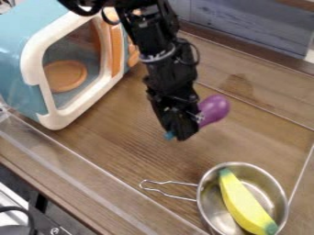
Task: Put the eggplant in the silver pot
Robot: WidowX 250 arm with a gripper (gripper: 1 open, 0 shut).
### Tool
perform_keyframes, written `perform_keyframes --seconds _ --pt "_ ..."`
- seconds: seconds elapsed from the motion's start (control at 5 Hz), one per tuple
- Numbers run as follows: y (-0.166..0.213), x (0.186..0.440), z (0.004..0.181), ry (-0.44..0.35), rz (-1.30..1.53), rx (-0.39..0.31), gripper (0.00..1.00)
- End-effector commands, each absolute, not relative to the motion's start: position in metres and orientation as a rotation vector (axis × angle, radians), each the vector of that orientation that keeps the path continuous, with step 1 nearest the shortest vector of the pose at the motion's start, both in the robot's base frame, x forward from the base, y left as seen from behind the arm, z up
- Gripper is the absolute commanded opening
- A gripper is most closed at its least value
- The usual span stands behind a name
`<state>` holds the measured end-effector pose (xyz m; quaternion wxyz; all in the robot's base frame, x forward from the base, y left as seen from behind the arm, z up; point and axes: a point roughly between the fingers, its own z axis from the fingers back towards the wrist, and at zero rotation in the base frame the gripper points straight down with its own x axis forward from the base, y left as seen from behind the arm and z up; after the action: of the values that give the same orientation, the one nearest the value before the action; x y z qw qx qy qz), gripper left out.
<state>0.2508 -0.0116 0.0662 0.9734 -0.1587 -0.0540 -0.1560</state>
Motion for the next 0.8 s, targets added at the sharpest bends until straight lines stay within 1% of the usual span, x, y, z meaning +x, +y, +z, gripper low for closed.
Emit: perform_keyframes --seconds 0.0,0.2,0.6 --pt "0.002 0.258 0.080 -0.143 -0.344 -0.296 0.00" --pt "0.010 0.255 0.081 -0.134 -0.366 -0.292 0.00" --pt "-0.006 0.259 0.087 -0.121 -0.389 -0.287 0.00"
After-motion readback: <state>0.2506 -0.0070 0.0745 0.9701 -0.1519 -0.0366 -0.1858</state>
